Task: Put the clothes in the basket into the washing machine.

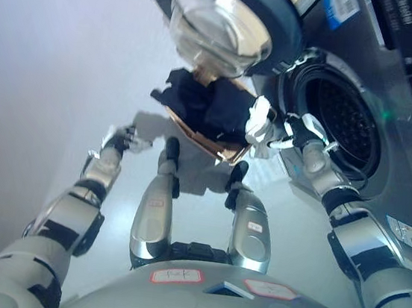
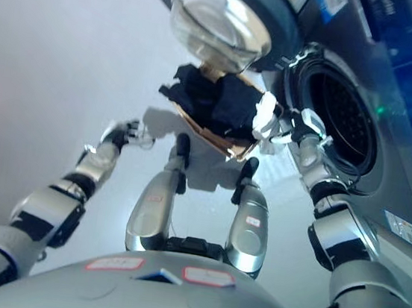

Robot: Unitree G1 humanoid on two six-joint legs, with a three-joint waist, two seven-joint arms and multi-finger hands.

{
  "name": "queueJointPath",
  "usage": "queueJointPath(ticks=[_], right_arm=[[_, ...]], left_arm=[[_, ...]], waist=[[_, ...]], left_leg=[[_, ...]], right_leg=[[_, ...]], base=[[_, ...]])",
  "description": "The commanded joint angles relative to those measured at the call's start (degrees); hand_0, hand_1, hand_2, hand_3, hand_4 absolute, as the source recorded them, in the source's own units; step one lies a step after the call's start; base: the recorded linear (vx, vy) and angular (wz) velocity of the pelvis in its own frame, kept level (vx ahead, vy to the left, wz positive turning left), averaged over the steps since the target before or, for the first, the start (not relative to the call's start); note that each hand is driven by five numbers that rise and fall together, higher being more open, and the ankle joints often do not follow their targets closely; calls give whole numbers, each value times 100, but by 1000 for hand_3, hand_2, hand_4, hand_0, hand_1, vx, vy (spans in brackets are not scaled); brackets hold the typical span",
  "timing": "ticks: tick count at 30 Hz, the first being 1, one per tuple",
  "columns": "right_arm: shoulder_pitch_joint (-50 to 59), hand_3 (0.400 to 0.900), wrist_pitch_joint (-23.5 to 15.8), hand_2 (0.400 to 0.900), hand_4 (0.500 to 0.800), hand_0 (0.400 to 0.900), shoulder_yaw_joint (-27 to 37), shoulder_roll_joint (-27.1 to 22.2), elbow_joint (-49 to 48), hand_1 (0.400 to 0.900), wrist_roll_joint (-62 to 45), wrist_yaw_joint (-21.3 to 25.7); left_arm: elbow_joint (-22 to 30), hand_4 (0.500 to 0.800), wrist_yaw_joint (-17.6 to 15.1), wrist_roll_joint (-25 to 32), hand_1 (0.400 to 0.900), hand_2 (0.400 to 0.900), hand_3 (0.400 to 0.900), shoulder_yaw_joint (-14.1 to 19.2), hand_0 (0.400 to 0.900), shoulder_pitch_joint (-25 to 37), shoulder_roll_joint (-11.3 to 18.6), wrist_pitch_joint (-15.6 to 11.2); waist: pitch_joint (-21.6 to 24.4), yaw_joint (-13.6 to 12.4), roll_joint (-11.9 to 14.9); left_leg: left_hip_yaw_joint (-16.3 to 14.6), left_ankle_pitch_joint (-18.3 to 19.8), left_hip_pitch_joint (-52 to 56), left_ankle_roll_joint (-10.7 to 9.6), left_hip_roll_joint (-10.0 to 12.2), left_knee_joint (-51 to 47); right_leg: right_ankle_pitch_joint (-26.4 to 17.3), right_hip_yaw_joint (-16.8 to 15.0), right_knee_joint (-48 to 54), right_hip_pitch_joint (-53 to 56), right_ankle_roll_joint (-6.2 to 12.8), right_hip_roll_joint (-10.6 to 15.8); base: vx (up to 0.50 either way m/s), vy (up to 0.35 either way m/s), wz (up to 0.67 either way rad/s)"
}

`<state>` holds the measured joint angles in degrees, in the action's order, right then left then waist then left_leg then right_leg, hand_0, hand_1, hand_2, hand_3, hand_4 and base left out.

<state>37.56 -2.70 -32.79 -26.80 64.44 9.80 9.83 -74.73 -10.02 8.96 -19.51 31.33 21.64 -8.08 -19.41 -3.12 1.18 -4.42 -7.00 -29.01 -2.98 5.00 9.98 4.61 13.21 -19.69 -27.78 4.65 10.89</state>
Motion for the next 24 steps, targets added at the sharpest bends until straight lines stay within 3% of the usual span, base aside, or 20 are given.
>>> queueJointPath(ticks=[1,4,13,24], right_arm=[[550,900,-79,900,800,900,-200,-471,-143,900,-317,400],[769,900,-86,900,800,900,-203,-528,126,900,-462,442],[1508,900,-96,900,800,900,-476,-635,369,900,-645,636],[2158,900,-108,900,800,900,-777,-764,803,900,-798,743]], left_arm=[[-133,800,-307,339,900,900,900,-23,900,391,455,-86],[-181,800,-253,393,900,900,900,-120,900,666,516,-64],[-300,800,-208,617,900,900,900,-205,900,1270,697,13],[-405,800,-249,850,900,900,900,-334,900,1848,922,10]], waist=[[2,63,-6],[27,97,-48],[154,135,-89],[142,148,-223]], left_leg=[[26,480,-832,-172,74,1074],[106,840,-1360,-244,142,1771],[178,1249,-2733,-312,299,3039],[315,1561,-3831,-219,93,4023]], right_leg=[[-435,-246,-150,-446,50,61],[-74,-266,-773,-902,40,97],[396,-306,-2040,-2262,-67,166],[891,-393,-3186,-3361,-183,210]], base=[[-85,-7,22],[25,-17,18],[-54,0,7],[-37,2,5]])
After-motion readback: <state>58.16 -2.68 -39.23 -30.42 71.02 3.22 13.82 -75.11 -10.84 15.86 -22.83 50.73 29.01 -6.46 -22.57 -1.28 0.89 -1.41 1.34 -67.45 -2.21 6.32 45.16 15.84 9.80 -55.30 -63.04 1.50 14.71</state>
